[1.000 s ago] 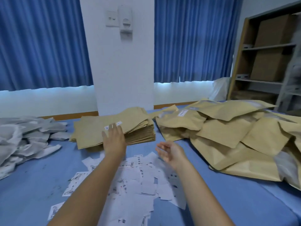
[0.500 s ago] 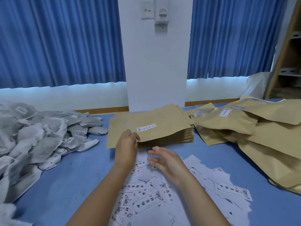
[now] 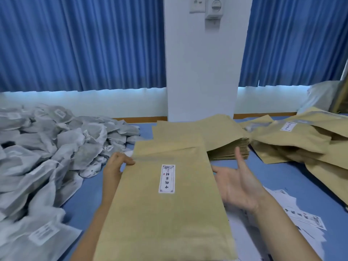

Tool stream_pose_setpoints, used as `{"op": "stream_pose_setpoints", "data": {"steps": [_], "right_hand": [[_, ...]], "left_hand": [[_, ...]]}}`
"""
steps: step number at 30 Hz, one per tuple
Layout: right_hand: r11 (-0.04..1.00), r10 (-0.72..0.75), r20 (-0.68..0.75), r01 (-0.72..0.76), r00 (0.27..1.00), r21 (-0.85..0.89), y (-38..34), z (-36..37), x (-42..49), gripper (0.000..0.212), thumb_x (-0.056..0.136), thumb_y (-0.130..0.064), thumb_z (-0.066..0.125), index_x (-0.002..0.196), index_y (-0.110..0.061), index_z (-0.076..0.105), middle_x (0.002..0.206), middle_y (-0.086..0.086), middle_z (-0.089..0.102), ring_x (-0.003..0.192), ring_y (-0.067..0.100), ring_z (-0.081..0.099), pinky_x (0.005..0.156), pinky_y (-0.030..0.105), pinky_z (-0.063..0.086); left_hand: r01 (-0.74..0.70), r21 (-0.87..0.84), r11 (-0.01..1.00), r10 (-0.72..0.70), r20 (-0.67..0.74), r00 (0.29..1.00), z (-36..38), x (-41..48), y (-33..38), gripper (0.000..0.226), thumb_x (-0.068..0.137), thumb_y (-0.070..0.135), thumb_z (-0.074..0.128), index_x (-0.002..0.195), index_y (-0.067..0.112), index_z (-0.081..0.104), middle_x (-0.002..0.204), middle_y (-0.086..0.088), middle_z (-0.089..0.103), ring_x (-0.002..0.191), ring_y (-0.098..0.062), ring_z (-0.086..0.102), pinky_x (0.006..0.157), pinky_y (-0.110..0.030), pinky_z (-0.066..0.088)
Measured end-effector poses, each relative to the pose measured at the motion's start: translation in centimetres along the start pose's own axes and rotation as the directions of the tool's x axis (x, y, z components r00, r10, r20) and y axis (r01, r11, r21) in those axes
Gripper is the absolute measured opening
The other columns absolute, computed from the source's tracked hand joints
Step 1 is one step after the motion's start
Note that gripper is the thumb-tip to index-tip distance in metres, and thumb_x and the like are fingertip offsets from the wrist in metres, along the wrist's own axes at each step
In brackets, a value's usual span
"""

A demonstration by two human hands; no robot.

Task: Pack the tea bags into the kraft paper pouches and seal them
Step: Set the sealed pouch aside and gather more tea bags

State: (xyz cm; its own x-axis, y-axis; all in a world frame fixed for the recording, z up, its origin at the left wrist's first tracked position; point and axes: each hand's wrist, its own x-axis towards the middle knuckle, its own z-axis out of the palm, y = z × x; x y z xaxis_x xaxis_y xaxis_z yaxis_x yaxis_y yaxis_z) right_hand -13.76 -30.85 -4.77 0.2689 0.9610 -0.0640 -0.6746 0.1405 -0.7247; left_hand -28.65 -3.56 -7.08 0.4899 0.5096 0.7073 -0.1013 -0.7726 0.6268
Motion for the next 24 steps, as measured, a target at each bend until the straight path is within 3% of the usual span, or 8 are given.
{"op": "stream_pose_setpoints", "data": {"steps": [2,5,7,10,15,18,22,24], "right_hand": [[0.975,-0.003,-0.065,-0.011,0.998,-0.220,1.0,0.7,0.4,0.070,0.082,-0.045,0.069,0.132,0.002,0.052,0.126,0.019,0.061,0.110,0.031,0.063,0.085,0.040,0.054],[0.904,-0.185,-0.368,0.012,0.911,-0.426,1.7,0.5,1.3,0.030,0.084,-0.001,0.062,0.115,-0.001,0.063,0.098,0.016,0.073,0.078,0.025,0.072,0.059,0.030,0.056],[0.882,-0.339,-0.489,0.090,0.804,-0.463,1.3,0.1,1.5,0.024,0.090,0.001,0.056,0.112,-0.005,0.063,0.092,0.012,0.073,0.074,0.025,0.069,0.060,0.031,0.054],[0.879,-0.396,-0.581,0.110,0.711,-0.464,-0.1,0.0,1.9,0.021,0.092,-0.002,0.055,0.111,-0.010,0.061,0.088,0.007,0.071,0.074,0.022,0.066,0.061,0.032,0.052],[0.790,-0.443,-0.622,-0.046,0.645,-0.611,-2.9,0.7,4.6,0.023,0.089,-0.003,0.060,0.112,-0.007,0.060,0.088,0.004,0.066,0.071,0.017,0.062,0.045,0.019,0.046],[0.761,-0.426,-0.636,-0.125,0.643,-0.636,-3.6,0.4,5.7,0.023,0.088,-0.005,0.064,0.111,-0.007,0.062,0.091,0.004,0.066,0.074,0.018,0.062,0.049,0.021,0.045],[0.755,-0.425,-0.674,-0.174,0.605,-0.633,-4.0,-0.6,6.0,0.026,0.087,-0.006,0.065,0.113,-0.004,0.061,0.096,0.008,0.065,0.076,0.020,0.059,0.056,0.028,0.043],[0.748,-0.416,-0.677,-0.195,0.607,-0.635,-4.1,-0.7,5.9,0.027,0.088,-0.007,0.065,0.114,-0.003,0.060,0.096,0.008,0.064,0.076,0.020,0.058,0.057,0.027,0.043]], "left_hand": [[0.120,0.071,0.990,-0.124,0.059,0.990,0.6,0.4,-0.3,0.029,0.084,-0.010,0.057,0.094,0.016,0.068,0.101,-0.013,0.057,0.099,-0.033,0.055,0.071,0.001,0.036],[0.082,0.126,0.989,-0.089,0.048,0.995,0.9,0.5,0.3,0.025,0.090,0.001,0.059,0.113,0.006,0.066,0.109,0.003,0.061,0.102,-0.009,0.055,0.079,-0.001,0.037],[0.041,0.160,0.986,-0.023,-0.113,0.993,0.5,0.4,0.5,0.023,0.092,-0.004,0.054,0.110,0.001,0.068,0.111,-0.006,0.065,0.104,-0.013,0.058,0.088,-0.014,0.040],[0.110,0.039,0.993,-0.100,-0.204,0.974,-0.2,0.2,1.2,0.024,0.094,0.001,0.052,0.086,0.016,0.069,0.089,0.003,0.069,0.084,0.004,0.060,0.077,-0.004,0.039],[0.071,0.004,0.997,-0.071,0.010,0.997,2.0,-0.9,2.9,0.013,0.083,-0.007,0.063,0.075,0.001,0.070,0.072,-0.001,0.067,0.069,0.003,0.058,0.063,-0.009,0.038],[0.035,-0.015,0.999,-0.036,-0.041,0.999,2.2,-1.0,3.1,0.010,0.081,-0.006,0.066,0.074,-0.001,0.072,0.074,-0.007,0.070,0.070,-0.014,0.061,0.065,-0.020,0.041],[0.105,-0.153,0.983,-0.140,-0.238,0.961,0.7,-0.6,2.8,0.014,0.084,0.003,0.068,0.078,0.014,0.074,0.084,0.004,0.072,0.081,-0.006,0.065,0.077,-0.013,0.046],[-0.035,-0.076,0.996,0.015,-0.249,0.968,0.1,-0.5,2.5,0.006,0.081,0.009,0.073,0.079,0.015,0.074,0.086,0.006,0.071,0.085,-0.008,0.065,0.081,-0.019,0.047]]}}
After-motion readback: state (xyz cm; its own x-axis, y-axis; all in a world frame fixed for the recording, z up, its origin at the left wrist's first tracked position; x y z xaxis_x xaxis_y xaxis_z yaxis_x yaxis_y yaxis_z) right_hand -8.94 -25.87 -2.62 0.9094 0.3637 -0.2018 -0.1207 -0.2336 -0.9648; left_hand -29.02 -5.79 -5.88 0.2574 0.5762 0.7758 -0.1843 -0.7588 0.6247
